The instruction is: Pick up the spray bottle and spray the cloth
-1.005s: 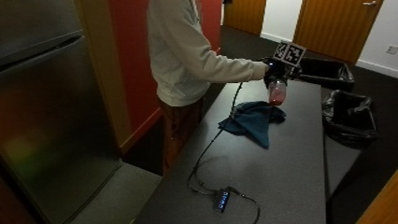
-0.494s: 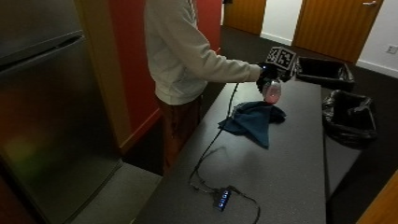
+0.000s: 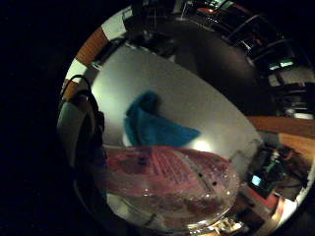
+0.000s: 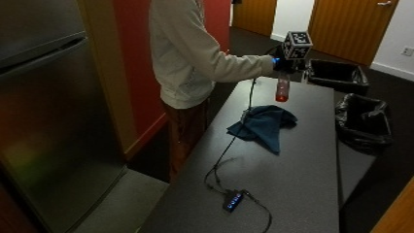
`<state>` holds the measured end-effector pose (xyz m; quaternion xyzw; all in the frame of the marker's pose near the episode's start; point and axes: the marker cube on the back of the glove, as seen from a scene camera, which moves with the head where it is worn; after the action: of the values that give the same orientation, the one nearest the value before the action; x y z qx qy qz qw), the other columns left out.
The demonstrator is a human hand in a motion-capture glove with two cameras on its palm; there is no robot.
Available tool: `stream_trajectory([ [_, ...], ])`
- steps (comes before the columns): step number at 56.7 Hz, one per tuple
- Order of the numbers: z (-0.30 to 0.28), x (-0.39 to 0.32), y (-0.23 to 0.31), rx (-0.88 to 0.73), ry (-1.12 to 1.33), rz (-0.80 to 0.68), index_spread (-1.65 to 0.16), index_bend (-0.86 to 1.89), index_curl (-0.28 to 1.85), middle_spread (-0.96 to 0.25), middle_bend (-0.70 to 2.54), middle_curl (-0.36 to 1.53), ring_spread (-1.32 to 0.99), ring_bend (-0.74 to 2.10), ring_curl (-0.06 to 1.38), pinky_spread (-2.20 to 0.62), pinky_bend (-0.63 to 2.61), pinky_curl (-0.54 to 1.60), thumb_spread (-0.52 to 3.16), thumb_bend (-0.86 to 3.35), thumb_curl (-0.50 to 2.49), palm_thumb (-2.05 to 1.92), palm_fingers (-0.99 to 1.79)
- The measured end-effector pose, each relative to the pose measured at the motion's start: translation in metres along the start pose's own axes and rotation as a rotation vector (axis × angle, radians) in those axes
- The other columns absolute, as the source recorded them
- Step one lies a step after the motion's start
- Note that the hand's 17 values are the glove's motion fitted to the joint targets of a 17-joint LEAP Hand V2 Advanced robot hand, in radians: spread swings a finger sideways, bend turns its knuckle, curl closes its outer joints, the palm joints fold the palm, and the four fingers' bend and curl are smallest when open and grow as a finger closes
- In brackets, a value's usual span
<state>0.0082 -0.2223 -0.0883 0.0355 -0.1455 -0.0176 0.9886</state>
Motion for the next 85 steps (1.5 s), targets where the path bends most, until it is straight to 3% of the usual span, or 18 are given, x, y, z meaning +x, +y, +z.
stream_trajectory([
  [9, 0.001, -0.045, -0.027, 0.179, -0.372, -0.035, -0.23, 0.33, 0.56, -0.16, 0.59, 0.52, -0.22, 0.63, 0.49, -0.29, 0.34, 0.4, -0.02, -0.03, 0.74, 1.05, 1.34],
  [15, -0.014, -0.077, -0.063, 0.46, -0.747, -0.051, -0.22, 0.32, 0.56, -0.16, 0.58, 0.52, -0.22, 0.63, 0.49, -0.28, 0.34, 0.4, -0.01, -0.03, 0.74, 1.05, 1.33],
  [18, 0.001, -0.075, -0.059, 0.417, -0.759, -0.072, -0.23, 0.31, 0.56, -0.16, 0.58, 0.52, -0.22, 0.62, 0.48, -0.28, 0.34, 0.4, 0.0, -0.03, 0.74, 1.05, 1.32],
  [22, 0.028, -0.062, -0.078, 0.525, -0.656, 0.014, -0.22, 0.3, 0.56, -0.16, 0.57, 0.52, -0.22, 0.62, 0.48, -0.28, 0.34, 0.4, 0.01, -0.03, 0.74, 1.05, 1.31],
  [27, 0.074, -0.052, -0.079, 0.463, -0.558, 0.054, -0.22, 0.28, 0.56, -0.16, 0.57, 0.52, -0.22, 0.61, 0.48, -0.29, 0.35, 0.4, 0.03, -0.04, 0.75, 1.04, 1.31],
  [32, 0.101, -0.072, -0.071, 0.352, -0.723, 0.006, -0.22, 0.26, 0.56, -0.16, 0.56, 0.52, -0.22, 0.6, 0.48, -0.29, 0.35, 0.4, 0.04, -0.03, 0.75, 1.05, 1.32],
  [38, 0.16, -0.058, -0.082, 0.277, -0.576, 0.053, -0.22, 0.24, 0.56, -0.15, 0.55, 0.51, -0.21, 0.6, 0.48, -0.29, 0.36, 0.4, 0.06, -0.03, 0.75, 1.05, 1.31],
  [43, 0.19, -0.059, -0.117, 0.398, -0.586, 0.145, -0.22, 0.23, 0.56, -0.15, 0.54, 0.51, -0.21, 0.6, 0.48, -0.29, 0.36, 0.4, 0.08, -0.04, 0.75, 1.04, 1.31],
  [48, 0.203, -0.04, -0.096, 0.237, -0.565, 0.13, -0.22, 0.21, 0.55, -0.15, 0.53, 0.51, -0.2, 0.6, 0.48, -0.28, 0.36, 0.4, 0.11, -0.04, 0.75, 1.03, 1.3],
  [53, 0.201, -0.057, -0.141, 0.489, -0.777, 0.196, -0.22, 0.19, 0.55, -0.15, 0.52, 0.51, -0.2, 0.59, 0.47, -0.28, 0.36, 0.4, 0.13, -0.04, 0.75, 1.03, 1.3],
  [55, 0.199, -0.053, -0.145, 0.518, -0.791, 0.209, -0.22, 0.19, 0.55, -0.15, 0.51, 0.5, -0.2, 0.58, 0.47, -0.28, 0.37, 0.4, 0.14, -0.04, 0.75, 1.03, 1.29],
  [60, 0.237, -0.065, -0.149, 0.382, -0.743, 0.18, -0.21, 0.17, 0.54, -0.14, 0.5, 0.5, -0.2, 0.57, 0.47, -0.27, 0.37, 0.4, 0.18, -0.04, 0.74, 1.02, 1.27],
  [72, 0.238, -0.075, -0.153, 0.308, -0.831, 0.104, -0.2, 0.17, 0.52, -0.14, 0.46, 0.49, -0.19, 0.55, 0.46, -0.26, 0.36, 0.39, 0.25, -0.04, 0.74, 1.01, 1.23],
  [77, 0.227, -0.074, -0.163, 0.38, -0.828, 0.079, -0.23, 0.08, 0.47, -0.15, 0.33, 0.46, -0.19, 0.48, 0.44, -0.21, 0.42, 0.4, 0.36, -0.03, 0.72, 1.02, 0.98],
  [81, 0.217, -0.053, -0.159, 0.398, -0.709, 0.086, -0.24, 0.08, 0.46, -0.15, 0.28, 0.45, -0.15, 0.42, 0.45, -0.11, 0.41, 0.43, 0.54, -0.07, 0.68, 0.92, 0.59],
  [85, 0.203, -0.055, -0.153, 0.385, -0.731, 0.047, -0.27, 0.04, 0.39, -0.14, 0.23, 0.43, -0.13, 0.4, 0.42, -0.05, 0.45, 0.42, 0.64, -0.06, 0.64, 0.85, 0.48],
])
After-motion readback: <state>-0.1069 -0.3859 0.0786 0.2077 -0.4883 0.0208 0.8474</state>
